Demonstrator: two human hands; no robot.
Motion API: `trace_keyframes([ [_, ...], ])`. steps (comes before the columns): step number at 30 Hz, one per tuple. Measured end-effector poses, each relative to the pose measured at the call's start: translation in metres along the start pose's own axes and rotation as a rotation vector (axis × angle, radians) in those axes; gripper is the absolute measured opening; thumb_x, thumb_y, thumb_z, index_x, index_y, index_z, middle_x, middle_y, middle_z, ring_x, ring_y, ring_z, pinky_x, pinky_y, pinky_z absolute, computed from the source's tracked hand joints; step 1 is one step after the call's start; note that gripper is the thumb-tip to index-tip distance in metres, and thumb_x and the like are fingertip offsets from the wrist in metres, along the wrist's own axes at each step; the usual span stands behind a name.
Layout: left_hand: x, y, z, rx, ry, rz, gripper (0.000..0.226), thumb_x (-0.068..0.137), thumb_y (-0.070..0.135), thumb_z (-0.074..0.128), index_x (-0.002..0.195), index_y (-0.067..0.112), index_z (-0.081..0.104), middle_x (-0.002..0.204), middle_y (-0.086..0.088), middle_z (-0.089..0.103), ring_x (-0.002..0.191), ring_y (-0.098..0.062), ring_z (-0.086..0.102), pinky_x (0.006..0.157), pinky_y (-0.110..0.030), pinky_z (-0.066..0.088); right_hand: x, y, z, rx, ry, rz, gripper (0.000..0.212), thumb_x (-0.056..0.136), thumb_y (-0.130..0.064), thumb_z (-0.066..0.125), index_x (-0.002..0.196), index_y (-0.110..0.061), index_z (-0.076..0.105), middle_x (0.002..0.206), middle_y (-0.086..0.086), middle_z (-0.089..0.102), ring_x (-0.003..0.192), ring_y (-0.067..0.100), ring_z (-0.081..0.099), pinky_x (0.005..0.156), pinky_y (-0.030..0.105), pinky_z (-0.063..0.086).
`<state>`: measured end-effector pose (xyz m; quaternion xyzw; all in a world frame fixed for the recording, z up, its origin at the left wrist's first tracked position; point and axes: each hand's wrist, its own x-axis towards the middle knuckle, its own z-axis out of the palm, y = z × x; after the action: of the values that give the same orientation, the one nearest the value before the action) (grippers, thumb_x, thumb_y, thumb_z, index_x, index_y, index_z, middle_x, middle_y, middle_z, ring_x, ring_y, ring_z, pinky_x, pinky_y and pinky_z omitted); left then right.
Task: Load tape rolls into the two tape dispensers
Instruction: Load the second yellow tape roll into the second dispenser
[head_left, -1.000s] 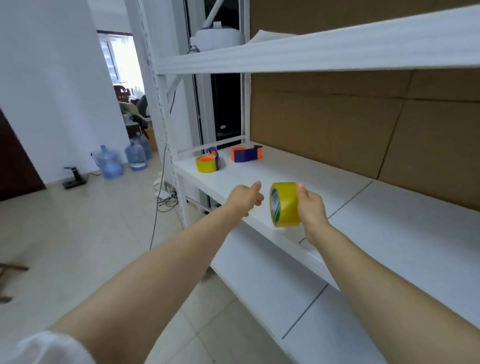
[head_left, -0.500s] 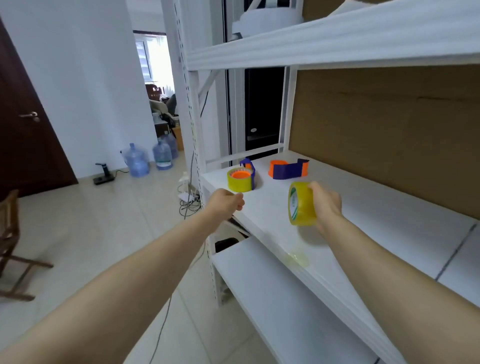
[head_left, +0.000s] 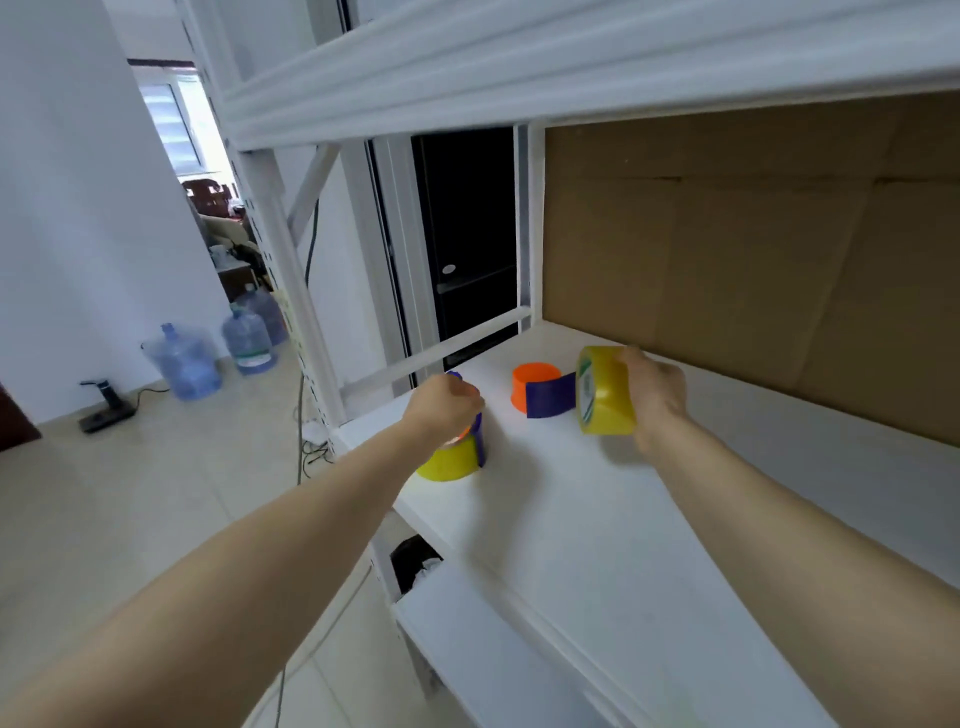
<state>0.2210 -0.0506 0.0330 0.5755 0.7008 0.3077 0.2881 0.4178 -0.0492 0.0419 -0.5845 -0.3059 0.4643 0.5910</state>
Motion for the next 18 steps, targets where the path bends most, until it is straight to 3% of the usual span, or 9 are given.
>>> trace_keyframes([
  [2, 0.023, 0.001, 0.004, 0.008, -0.019, 0.064, 0.007, 0.090, 0.011, 0.054, 0.088, 0.012, 0.061, 0.093, -0.013, 0.055, 0.090, -0.027, 0.050, 0.084, -0.026, 0.040, 0.012, -0.002, 0.006, 0.005, 0.024, 0.008, 0.021, 0.086, -0.024, 0.056, 0.096, -0.006, 0.056, 0.091, 0.008, 0.059, 0.080, 0.026, 0.058, 0.072, 0.032, 0.048],
  [5, 0.061, 0.004, 0.013, 0.068, -0.082, 0.117, 0.040, 0.088, 0.010, 0.059, 0.127, 0.003, 0.056, 0.129, -0.014, 0.059, 0.119, -0.030, 0.055, 0.101, -0.033, 0.044, 0.026, 0.000, 0.014, 0.031, 0.063, 0.010, 0.020, 0.083, -0.026, 0.059, 0.094, -0.010, 0.056, 0.090, 0.006, 0.062, 0.082, 0.025, 0.060, 0.080, 0.036, 0.052],
  [7, 0.089, 0.008, 0.020, 0.119, -0.157, 0.161, 0.052, 0.084, 0.004, 0.062, 0.134, 0.002, 0.048, 0.134, -0.015, 0.054, 0.123, -0.028, 0.052, 0.101, -0.033, 0.044, 0.037, 0.000, 0.018, 0.054, 0.091, 0.020, 0.021, 0.078, -0.026, 0.062, 0.087, -0.008, 0.061, 0.096, 0.009, 0.066, 0.082, 0.027, 0.064, 0.083, 0.042, 0.055],
  [9, 0.116, 0.013, 0.027, 0.148, -0.257, 0.204, 0.065, 0.081, 0.001, 0.065, 0.140, 0.004, 0.038, 0.141, -0.015, 0.047, 0.128, -0.027, 0.047, 0.102, -0.031, 0.041, 0.044, -0.001, 0.023, 0.083, 0.145, 0.008, 0.011, 0.083, -0.019, 0.060, 0.082, -0.008, 0.061, 0.085, 0.007, 0.064, 0.073, 0.023, 0.062, 0.070, 0.034, 0.054],
  [13, 0.165, 0.017, 0.043, 0.226, -0.492, 0.295, 0.090, 0.081, 0.001, 0.066, 0.151, 0.006, 0.010, 0.156, -0.012, 0.022, 0.143, -0.025, 0.027, 0.109, -0.028, 0.030, 0.058, 0.001, 0.037, 0.142, 0.299, -0.052, 0.012, 0.089, -0.020, 0.054, 0.099, -0.013, 0.053, 0.083, 0.003, 0.057, 0.069, 0.019, 0.054, 0.063, 0.027, 0.043],
  [18, 0.209, 0.011, 0.055, 0.428, -0.692, 0.424, 0.114, 0.071, 0.007, 0.078, 0.152, 0.012, -0.002, 0.160, -0.007, 0.012, 0.146, -0.023, 0.019, 0.114, -0.029, 0.028, 0.060, 0.001, 0.063, 0.166, 0.463, -0.044, 0.018, 0.088, -0.025, 0.055, 0.096, -0.011, 0.047, 0.082, 0.006, 0.054, 0.081, 0.025, 0.054, 0.078, 0.034, 0.044],
])
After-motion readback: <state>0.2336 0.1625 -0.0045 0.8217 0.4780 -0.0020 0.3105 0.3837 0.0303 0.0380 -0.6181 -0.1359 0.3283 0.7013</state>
